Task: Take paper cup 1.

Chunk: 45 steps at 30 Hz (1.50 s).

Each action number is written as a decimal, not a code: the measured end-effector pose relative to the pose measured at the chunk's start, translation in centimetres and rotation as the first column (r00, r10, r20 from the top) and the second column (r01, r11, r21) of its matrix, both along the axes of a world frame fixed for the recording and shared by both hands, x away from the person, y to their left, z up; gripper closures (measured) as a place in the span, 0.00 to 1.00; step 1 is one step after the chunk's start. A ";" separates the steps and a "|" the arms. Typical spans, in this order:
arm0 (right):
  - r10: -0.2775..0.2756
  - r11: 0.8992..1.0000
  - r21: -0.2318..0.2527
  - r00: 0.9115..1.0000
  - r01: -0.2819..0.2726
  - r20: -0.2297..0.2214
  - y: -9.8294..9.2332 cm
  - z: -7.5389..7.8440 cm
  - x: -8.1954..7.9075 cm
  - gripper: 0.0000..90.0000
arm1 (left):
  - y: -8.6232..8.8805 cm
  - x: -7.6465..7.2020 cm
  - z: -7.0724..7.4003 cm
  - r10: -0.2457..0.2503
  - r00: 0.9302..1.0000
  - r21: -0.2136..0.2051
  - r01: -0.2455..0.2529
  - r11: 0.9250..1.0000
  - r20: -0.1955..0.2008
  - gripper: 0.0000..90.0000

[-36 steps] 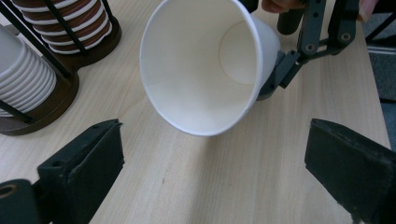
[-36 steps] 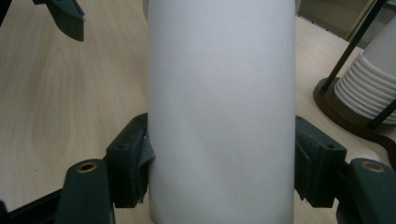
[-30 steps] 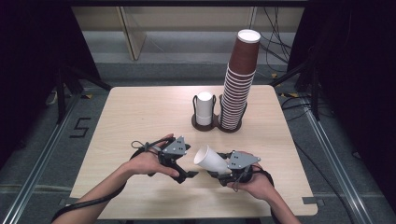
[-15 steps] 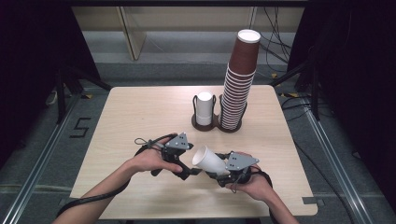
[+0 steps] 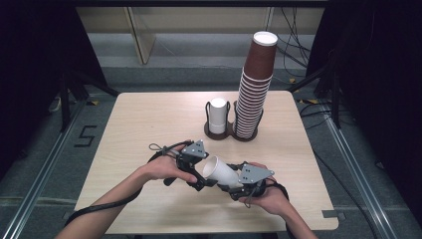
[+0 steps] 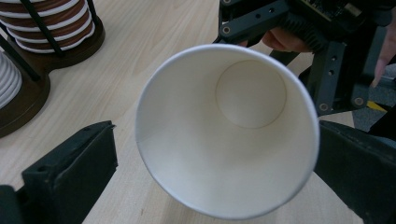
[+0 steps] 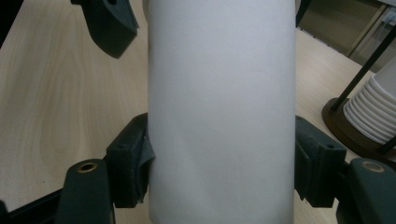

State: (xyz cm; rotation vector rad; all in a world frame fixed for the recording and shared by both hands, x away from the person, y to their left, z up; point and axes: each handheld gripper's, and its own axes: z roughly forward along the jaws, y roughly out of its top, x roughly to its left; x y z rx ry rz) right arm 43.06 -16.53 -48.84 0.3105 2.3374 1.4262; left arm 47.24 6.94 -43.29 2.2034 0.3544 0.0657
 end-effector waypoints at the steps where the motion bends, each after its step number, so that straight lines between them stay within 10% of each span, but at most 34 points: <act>1: 0.010 1.000 -0.006 1.000 -0.010 0.023 0.0 0.1 0.1 0.36 | 0.0 0.0 0.0 0.003 1.000 0.001 -0.003 1.000 -0.002 0.00; 45: 0.022 1.000 -0.002 1.000 -0.022 0.004 0.5 0.1 -0.3 0.36 | -0.8 0.2 -0.4 -0.031 0.999 -0.017 0.030 0.999 -0.028 0.09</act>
